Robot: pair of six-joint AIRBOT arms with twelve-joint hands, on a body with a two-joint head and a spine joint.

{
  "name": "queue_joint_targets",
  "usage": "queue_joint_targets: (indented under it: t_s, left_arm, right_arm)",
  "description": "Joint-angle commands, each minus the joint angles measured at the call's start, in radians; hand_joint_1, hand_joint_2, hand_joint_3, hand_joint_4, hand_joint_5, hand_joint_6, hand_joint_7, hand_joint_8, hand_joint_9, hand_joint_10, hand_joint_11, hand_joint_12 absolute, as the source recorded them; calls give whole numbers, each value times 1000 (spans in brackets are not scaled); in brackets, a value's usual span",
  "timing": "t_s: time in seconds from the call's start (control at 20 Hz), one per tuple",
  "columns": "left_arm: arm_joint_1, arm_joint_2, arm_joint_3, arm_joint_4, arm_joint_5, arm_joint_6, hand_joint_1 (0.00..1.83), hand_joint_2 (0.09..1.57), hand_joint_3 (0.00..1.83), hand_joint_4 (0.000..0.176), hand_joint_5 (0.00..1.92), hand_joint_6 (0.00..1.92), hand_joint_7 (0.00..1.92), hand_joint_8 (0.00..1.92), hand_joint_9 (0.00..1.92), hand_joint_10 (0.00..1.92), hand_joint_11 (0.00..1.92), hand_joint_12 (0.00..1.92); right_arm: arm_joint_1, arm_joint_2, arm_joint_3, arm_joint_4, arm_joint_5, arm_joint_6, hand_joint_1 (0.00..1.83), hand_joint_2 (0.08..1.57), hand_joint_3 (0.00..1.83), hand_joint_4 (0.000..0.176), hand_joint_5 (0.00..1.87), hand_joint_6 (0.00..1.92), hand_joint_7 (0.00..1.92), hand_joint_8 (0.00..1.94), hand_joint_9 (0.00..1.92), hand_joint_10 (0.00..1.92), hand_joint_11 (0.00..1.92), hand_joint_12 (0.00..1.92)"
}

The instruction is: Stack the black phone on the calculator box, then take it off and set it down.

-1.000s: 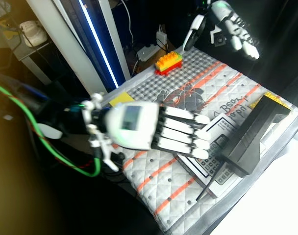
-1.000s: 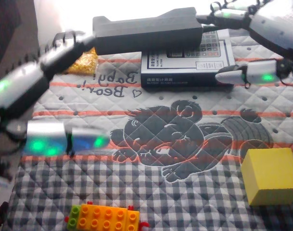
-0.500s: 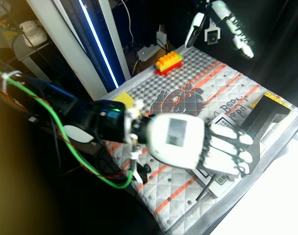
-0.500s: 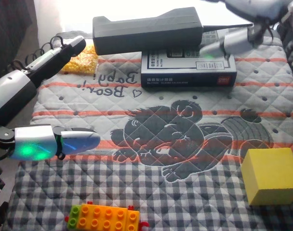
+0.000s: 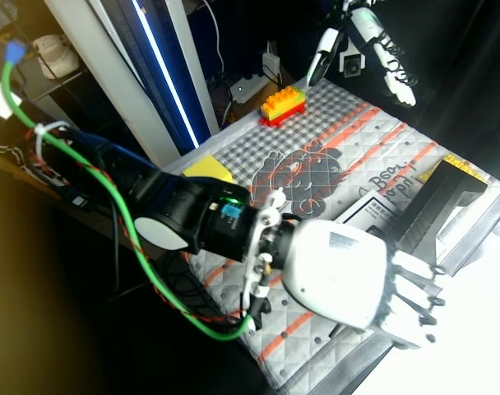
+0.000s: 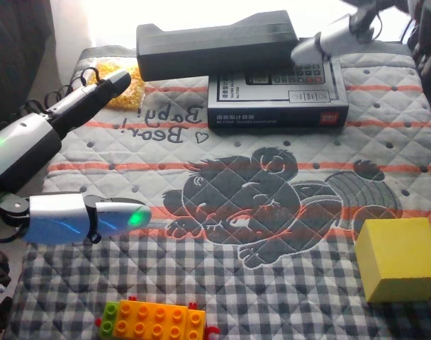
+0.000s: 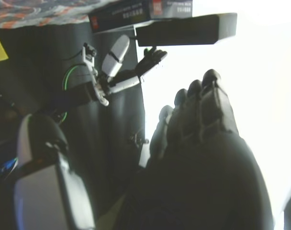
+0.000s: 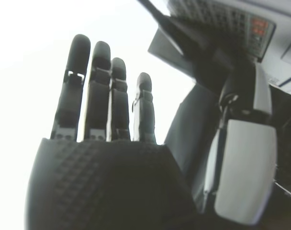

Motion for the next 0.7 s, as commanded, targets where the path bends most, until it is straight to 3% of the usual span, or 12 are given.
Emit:
queue_joint_targets:
  t_s: [0.0,0.1,0.15,0.3,0.35,0.4,0.45,0.6,0.65]
  left_arm:
    - [-10,-3,6,20,-110,-6,839,842,5,108,63,11,70,8,50,8,35,19]
    - [-15,-6,9,25,-101,-6,802,855,8,111,69,9,88,10,78,16,87,48]
    - [-16,-7,10,25,-99,-6,804,860,9,128,62,4,78,5,66,9,69,45]
    - [-18,-11,11,25,-97,-6,801,873,9,124,63,2,81,3,67,6,51,54]
    - [-19,-13,12,25,-95,-6,798,875,8,127,57,0,77,1,61,2,39,55]
    - [-22,-14,13,25,-93,-6,809,872,0,130,66,0,87,0,72,0,8,185]
    - [-22,-15,14,26,-93,-6,809,872,0,130,66,0,87,0,72,0,8,185]
    - [-27,-19,16,27,-90,-6,811,869,0,120,61,0,90,1,71,1,0,225]
    - [-28,-20,16,28,-89,-6,794,876,0,125,51,0,84,0,63,0,0,195]
  right_arm:
    - [8,-3,8,8,91,-4,724,911,4,117,246,1,330,7,557,21,281,1188]
    - [8,-6,8,8,89,-4,720,903,0,140,246,1,310,0,545,13,266,1170]
    - [8,-6,6,8,89,-4,721,903,0,154,242,0,280,0,478,4,207,1143]
    - [13,-6,-3,8,89,-4,693,911,0,126,222,0,282,0,454,3,206,1105]
    - [14,-6,-6,8,89,-4,679,910,0,137,218,0,261,0,445,0,201,1107]
    - [14,-6,-13,8,90,-4,686,920,0,119,234,2,301,3,670,75,492,1184]
    - [14,-6,-14,8,90,-4,686,920,0,119,234,2,301,3,670,75,492,1184]
    - [14,-6,-22,9,92,-4,672,926,1,114,251,1,362,3,575,5,277,1228]
    - [14,-6,-23,9,93,-4,649,923,0,116,258,2,363,1,505,3,157,1199]
